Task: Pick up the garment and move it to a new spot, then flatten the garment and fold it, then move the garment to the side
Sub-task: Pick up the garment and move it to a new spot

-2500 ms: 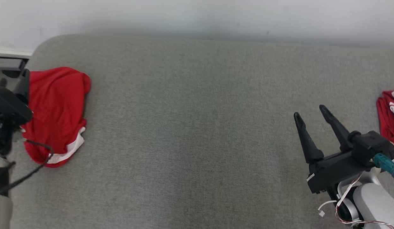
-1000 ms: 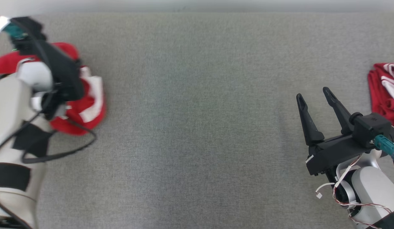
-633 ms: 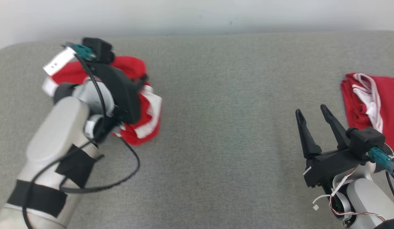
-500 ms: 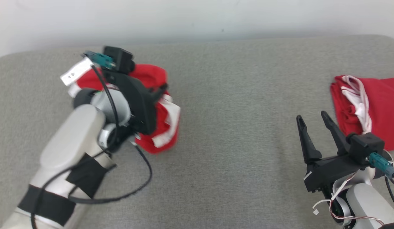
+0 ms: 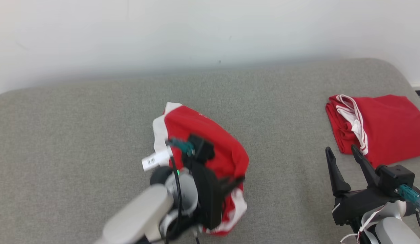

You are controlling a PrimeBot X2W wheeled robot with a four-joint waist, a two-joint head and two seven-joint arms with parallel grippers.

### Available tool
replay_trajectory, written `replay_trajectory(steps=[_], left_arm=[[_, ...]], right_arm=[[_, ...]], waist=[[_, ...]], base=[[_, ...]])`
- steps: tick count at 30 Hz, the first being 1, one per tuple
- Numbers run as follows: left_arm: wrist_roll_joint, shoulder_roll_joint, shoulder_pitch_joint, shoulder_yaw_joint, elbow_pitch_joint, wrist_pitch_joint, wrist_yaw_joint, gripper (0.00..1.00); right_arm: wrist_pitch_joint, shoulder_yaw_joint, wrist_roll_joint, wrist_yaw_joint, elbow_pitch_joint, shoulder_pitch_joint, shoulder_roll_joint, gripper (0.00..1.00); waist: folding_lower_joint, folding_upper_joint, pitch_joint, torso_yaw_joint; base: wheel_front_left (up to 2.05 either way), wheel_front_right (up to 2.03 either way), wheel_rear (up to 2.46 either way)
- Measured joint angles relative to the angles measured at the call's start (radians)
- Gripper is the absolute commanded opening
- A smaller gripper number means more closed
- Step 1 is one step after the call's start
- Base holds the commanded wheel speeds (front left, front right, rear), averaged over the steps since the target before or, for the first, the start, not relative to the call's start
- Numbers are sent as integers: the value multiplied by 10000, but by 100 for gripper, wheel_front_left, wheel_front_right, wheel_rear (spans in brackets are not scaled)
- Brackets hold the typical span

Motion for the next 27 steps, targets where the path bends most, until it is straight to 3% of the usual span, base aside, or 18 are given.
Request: replay_trajectory(steps=[5, 10, 16, 17, 18, 19, 27], left_arm=[[79, 123, 1090, -654, 259, -81, 0, 0], [782, 736, 1630, -1099, 949, -84, 0, 0], [713, 426, 1846, -1003, 1104, -477, 4, 0], [711, 414, 1845, -911, 1104, -602, 19, 29], [708, 420, 1846, -836, 1099, -711, 27, 88], [663, 416, 1855, -732, 1087, -826, 63, 100], [593, 476, 2064, -182, 489, -1768, 307, 100]], right_arm=[[-82, -59, 75, 0, 6, 260, 2, 100], [-88, -71, 157, 0, -42, 404, 12, 100], [-98, -46, 161, 13, 8, 405, 38, 100], [-96, -19, 161, 44, 10, 404, 56, 100], [-98, 4, 161, 44, 10, 402, 69, 100], [-96, 25, 161, 46, 8, 399, 81, 100], [-171, -54, 217, 56, 42, 456, 102, 100]], waist=[[0, 0, -315, 58], [1, 0, -431, 244], [1, 0, -554, 450], [1, 0, -587, 469], [1, 0, -611, 484], [0, 0, -631, 493], [2, 0, -753, 513]], base=[[0, 0, 0], [0, 0, 0], [0, 0, 0], [0, 0, 0], [0, 0, 0], [0, 0, 0], [0, 0, 0]])
